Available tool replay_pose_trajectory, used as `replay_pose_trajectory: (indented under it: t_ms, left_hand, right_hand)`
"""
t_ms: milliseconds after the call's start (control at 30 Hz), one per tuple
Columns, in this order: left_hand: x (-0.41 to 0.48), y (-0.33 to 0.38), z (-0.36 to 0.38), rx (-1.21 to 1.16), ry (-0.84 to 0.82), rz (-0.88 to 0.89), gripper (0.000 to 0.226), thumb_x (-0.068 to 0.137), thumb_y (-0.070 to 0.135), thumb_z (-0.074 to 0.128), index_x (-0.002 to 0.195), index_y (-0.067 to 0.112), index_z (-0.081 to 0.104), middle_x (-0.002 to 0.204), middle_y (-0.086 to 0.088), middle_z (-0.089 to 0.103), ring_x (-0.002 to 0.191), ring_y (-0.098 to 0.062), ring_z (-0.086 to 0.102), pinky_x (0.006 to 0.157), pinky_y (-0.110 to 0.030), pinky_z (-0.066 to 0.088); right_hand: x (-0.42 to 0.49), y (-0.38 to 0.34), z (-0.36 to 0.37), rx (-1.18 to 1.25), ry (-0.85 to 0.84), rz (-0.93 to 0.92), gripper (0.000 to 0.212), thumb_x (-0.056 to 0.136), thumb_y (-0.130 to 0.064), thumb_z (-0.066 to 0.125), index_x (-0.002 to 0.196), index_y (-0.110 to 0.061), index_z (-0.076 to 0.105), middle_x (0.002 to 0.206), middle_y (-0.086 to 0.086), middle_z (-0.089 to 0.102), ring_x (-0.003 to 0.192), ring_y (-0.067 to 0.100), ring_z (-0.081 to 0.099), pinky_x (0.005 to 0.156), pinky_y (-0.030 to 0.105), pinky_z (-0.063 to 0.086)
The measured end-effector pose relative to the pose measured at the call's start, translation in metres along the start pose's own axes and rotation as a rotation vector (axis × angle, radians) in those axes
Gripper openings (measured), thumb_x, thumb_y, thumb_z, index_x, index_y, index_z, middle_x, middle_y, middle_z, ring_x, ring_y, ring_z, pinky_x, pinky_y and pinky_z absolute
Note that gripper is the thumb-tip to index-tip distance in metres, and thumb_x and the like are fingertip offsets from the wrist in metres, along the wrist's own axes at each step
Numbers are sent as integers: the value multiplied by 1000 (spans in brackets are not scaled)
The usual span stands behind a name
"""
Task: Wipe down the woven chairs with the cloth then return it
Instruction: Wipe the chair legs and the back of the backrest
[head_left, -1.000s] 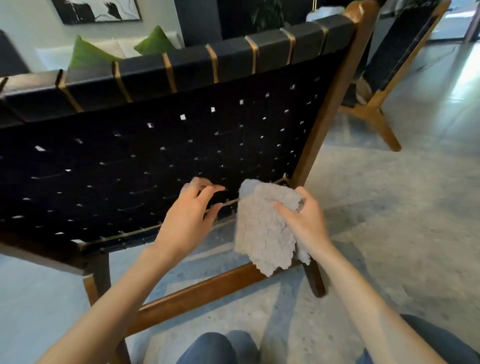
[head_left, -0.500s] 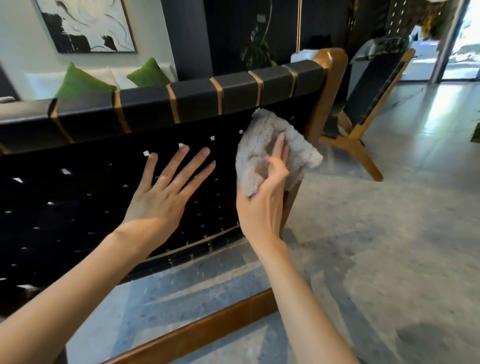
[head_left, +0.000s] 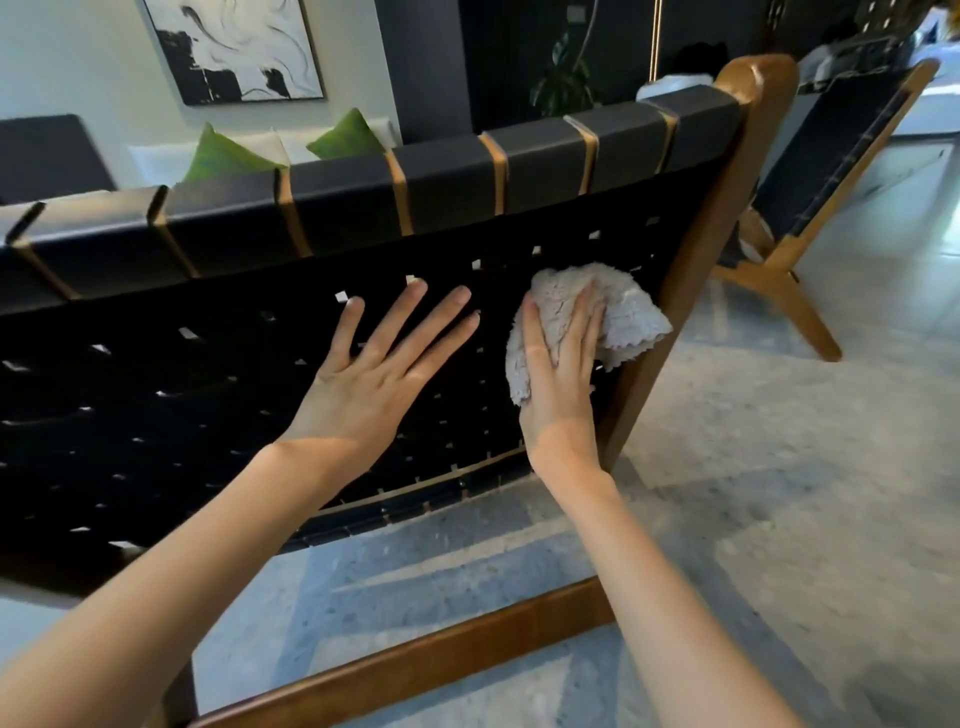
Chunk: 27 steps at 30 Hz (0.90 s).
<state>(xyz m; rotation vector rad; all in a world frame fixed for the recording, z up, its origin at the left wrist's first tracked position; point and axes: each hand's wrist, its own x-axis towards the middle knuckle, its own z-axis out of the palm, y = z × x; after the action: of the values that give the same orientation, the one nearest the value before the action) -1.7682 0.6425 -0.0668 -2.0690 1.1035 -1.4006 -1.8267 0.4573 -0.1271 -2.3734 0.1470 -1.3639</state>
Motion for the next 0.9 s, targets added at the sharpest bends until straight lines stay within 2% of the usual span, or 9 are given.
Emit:
replay_pose_trajectory:
  t_ms: [67,100,133,233,333,400,500,700,900]
  left_hand:
    - [0,0,1,2,5,-1,124,59,5,83,153,24,4,161,1,-1,147,-26,-6,113,-52,-16]
    - [0,-1,1,4,9,-2,124,58,5,83,153,24,5,161,1,-1,147,-26,-6,113,-52,-16]
    - [0,0,0,3,10,-3,124,58,5,83,153,25,5,161,1,0,147,-26,-5,113,-52,-16]
    - [0,-1,2,-10,18,7,124,57,4,83,153,25,7,161,1,2,147,-26,-3,113,-51,-15]
    - [-1,-2,3,-22,34,17,126,54,1,84,153,25,8,161,0,4,147,-26,-2,113,-50,-15]
    - [-1,-4,3,-29,38,17,126,53,0,84,153,25,10,160,1,5,147,-26,-1,114,-50,-14]
    - [-1,-5,3,-33,35,27,125,53,1,84,153,25,11,160,1,6,147,-25,0,114,-50,-13]
    - [-1,-6,3,-27,21,41,126,54,0,84,153,25,9,160,0,4,147,-25,-1,114,-51,-11]
    - [-2,-7,4,-8,41,41,125,55,-1,83,153,24,10,161,0,4,147,-26,0,114,-51,-12]
  right_hand:
    - [-11,6,-7,62,-34,-26,114,69,34,49,151,-33,8,153,-7,-33,145,26,-22,120,27,6]
    - [-14,5,-13,76,0,-41,108,69,34,48,152,-27,16,156,0,-25,146,29,-17,117,16,-2]
    - [-15,3,-20,77,56,-57,98,73,31,49,151,-20,22,158,10,-15,146,34,-11,115,14,-4]
    - [1,-12,-41,40,260,-123,54,100,-3,38,150,-16,23,156,25,4,145,44,2,121,39,3]
    - [28,-21,-59,-20,358,-178,44,102,-12,29,145,-12,36,152,32,17,142,48,14,115,57,19]
    - [36,-25,-63,20,373,-170,42,98,-13,34,140,-12,39,150,32,18,142,48,16,113,58,23]
    - [36,-23,-60,102,358,-196,36,91,-17,39,126,-16,30,147,27,9,141,49,15,111,58,27]
    - [43,-16,-47,108,427,-180,50,92,-4,52,133,-9,24,148,26,9,141,47,15,112,58,25]
    - [46,-22,-42,146,396,-93,60,92,-17,53,138,-8,15,149,38,11,144,46,7,117,56,15]
